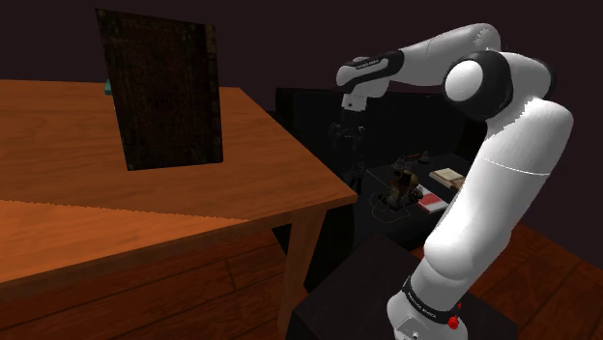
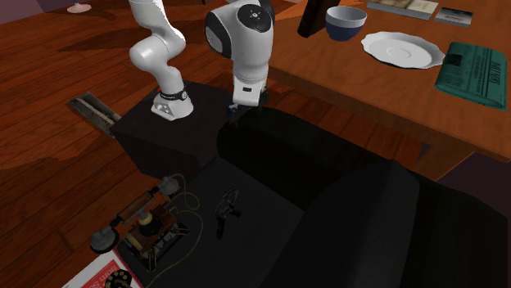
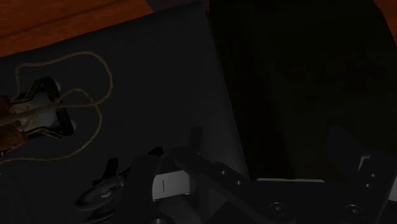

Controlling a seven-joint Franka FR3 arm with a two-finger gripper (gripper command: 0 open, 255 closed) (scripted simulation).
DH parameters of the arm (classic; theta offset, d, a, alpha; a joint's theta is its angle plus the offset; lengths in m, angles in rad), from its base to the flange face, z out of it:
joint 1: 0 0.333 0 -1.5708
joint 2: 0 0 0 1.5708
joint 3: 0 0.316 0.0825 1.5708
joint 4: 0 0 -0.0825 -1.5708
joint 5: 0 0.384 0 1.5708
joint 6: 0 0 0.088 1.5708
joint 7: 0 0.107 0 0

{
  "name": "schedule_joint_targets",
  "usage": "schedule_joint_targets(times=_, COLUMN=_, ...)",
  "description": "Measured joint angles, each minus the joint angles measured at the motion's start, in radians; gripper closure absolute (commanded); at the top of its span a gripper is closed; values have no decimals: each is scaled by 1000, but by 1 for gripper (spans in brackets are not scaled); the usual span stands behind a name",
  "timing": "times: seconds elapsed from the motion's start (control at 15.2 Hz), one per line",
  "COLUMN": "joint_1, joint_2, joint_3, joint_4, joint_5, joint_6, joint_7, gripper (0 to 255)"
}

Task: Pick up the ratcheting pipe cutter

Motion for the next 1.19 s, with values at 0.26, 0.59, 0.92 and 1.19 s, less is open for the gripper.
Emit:
schedule_joint_targets(times=0.26, joint_1=-47, joint_2=136, joint_3=-33, joint_4=116, joint_5=38, joint_6=-17, joint_7=-2, gripper=0)
schedule_joint_targets(times=0.59, joint_1=-115, joint_2=328, joint_3=-59, joint_4=295, joint_5=96, joint_6=-53, joint_7=11, gripper=0)
schedule_joint_targets(times=0.92, joint_1=-202, joint_2=518, joint_3=-76, joint_4=484, joint_5=150, joint_6=-99, joint_7=29, gripper=0)
schedule_joint_targets(times=1.19, joint_1=-277, joint_2=670, joint_3=-82, joint_4=659, joint_5=189, joint_6=-155, joint_7=62, gripper=0)
